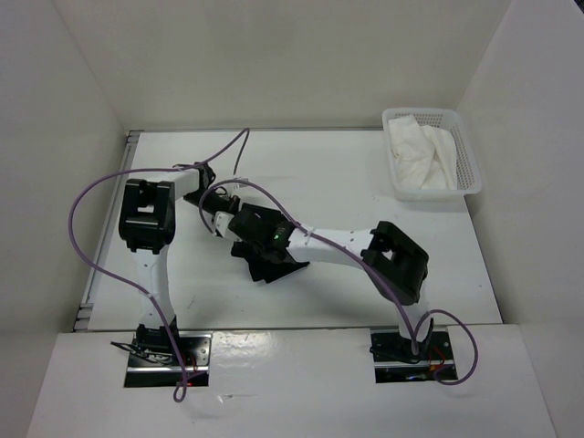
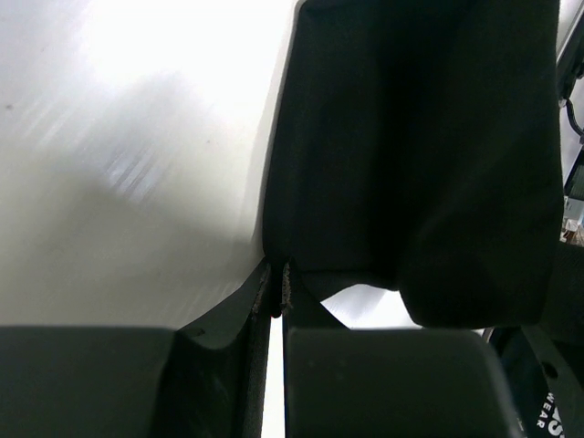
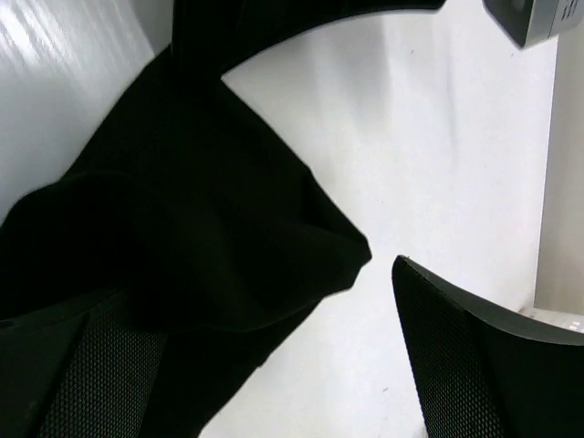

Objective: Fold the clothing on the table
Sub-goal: Fold the skirt

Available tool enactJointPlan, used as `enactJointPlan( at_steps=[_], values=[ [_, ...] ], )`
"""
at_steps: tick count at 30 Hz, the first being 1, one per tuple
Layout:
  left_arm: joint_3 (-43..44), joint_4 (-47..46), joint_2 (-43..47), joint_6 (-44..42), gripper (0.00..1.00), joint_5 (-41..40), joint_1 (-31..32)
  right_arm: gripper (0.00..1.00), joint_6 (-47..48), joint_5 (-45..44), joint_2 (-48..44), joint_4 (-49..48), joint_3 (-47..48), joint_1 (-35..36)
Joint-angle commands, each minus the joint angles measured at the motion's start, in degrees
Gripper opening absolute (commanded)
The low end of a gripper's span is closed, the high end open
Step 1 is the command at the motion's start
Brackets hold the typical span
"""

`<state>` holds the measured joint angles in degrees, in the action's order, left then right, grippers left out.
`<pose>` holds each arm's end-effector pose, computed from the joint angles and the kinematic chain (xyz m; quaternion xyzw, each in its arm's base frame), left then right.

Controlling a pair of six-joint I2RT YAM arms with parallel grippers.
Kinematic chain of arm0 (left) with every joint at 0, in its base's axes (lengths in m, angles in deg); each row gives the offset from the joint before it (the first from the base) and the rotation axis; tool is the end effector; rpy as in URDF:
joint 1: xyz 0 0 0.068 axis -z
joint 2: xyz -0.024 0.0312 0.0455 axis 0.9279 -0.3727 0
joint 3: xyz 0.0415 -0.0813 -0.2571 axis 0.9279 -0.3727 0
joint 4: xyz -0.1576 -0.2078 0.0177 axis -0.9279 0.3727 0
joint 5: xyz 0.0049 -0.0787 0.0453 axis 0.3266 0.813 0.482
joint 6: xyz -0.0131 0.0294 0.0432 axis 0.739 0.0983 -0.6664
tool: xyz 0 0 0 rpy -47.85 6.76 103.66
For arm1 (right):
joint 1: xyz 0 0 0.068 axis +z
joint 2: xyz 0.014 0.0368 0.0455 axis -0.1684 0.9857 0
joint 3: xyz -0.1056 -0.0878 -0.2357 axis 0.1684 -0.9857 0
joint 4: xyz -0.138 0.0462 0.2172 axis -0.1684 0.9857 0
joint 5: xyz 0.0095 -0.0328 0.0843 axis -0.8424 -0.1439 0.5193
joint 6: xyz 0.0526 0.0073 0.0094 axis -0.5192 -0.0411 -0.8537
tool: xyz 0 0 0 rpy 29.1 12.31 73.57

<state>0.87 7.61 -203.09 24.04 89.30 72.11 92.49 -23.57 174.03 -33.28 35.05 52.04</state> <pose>0.3977 -0.0546 0.1175 0.2269 0.8819 -0.4076 0.0686 0.2153 0.3672 0.2031 -0.5987 0.6851 -0.1094 0.4002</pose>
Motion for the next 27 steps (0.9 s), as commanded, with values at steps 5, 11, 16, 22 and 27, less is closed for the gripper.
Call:
enactJointPlan(
  at_steps=[5, 11, 16, 22, 27],
  values=[
    [-0.87, -1.08, 0.73, -2.45, 0.07, -3.55, 0.76, 0.99, 0.13, -2.39, 2.95, -2.94, 5.41, 0.49],
    [-0.87, -1.08, 0.73, -2.98, 0.07, -3.55, 1.28, 0.99, 1.27, -4.24, 5.32, -4.52, 6.56, 0.49],
    [-1.40, -0.56, 0.73, -3.51, 0.07, -3.03, 1.28, 0.99, 1.27, -5.37, 8.48, -5.23, 8.66, 0.49],
    [-1.40, -0.55, 0.73, -3.51, 0.07, -3.03, 1.28, 0.99, 0.13, -6.08, 9.89, -4.09, 12.27, 1.02],
    [-1.40, -0.55, 0.20, -3.51, 0.07, -3.03, 1.28, 0.99, 0.13, -7.83, 9.89, -4.70, 12.27, 1.02]
  ],
)
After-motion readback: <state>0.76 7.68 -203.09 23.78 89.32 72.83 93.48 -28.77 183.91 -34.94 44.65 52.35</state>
